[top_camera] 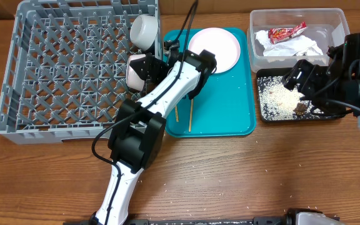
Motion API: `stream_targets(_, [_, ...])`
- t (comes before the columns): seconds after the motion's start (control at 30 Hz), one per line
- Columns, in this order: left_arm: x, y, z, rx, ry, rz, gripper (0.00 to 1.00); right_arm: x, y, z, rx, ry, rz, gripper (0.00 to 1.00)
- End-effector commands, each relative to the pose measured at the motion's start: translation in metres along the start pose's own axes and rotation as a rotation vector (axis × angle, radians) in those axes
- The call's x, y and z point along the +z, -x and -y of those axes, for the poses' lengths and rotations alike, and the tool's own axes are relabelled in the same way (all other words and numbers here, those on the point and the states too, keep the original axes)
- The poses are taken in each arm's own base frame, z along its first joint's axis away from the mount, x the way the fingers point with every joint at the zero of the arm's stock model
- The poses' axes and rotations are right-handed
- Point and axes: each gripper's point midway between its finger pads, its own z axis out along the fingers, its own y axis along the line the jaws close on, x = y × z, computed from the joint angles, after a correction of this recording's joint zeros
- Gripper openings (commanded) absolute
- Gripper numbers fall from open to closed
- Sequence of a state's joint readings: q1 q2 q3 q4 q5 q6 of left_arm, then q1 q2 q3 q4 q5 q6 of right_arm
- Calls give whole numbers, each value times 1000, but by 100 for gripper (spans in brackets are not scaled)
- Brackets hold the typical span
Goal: Sort waste into correct bins and load items into the dishwasher
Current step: 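Reach the left gripper to the white plate and grasp its edge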
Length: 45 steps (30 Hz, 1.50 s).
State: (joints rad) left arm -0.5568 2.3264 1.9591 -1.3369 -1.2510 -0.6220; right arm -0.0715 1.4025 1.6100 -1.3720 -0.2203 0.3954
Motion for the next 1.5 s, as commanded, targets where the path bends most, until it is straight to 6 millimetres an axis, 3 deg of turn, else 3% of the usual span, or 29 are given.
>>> stream_targets(0.0, [-17, 14, 10, 0, -222, -64, 89, -4, 4, -1, -7, -2, 21, 100])
stream_targets(0.17, [-44, 41, 17, 43, -466, -51, 90, -4, 4, -1, -7, -2, 21, 100])
stream_targets(0.23, [-70, 53, 28, 16, -663, -51, 89, -4, 4, -1, -7, -2, 21, 100])
stream_targets(0.33, [-123, 68, 58, -81, -1039, -84, 81, -4, 4, -1, -7, -2, 21, 100])
stream_targets(0.4, [-131, 73, 69, -234, -1103, -166, 75, -4, 4, -1, -7, -2, 20, 100])
stream_targets(0.5, [-128, 80, 91, -437, -1105, -253, 76, -4, 4, -1, -7, -2, 20, 100])
stream_targets(0.67, [-120, 79, 121, -530, -1100, -277, 73, -4, 4, -1, -7, -2, 21, 100])
stream_targets(0.87, [-99, 69, 146, -553, -1057, -263, 50, -4, 4, -1, -7, -2, 21, 100])
stream_targets(1.03, [-83, 63, 156, -593, -997, -246, 56, -3, 5, -1, -7, 0, 24, 100])
stream_targets(1.33, [-77, 54, 176, -643, -998, -265, 55, -3, 5, -1, -7, -1, 23, 100])
stream_targets(1.47, [-75, 48, 197, -652, -1008, -286, 54, -3, 5, -1, -7, 0, 23, 100])
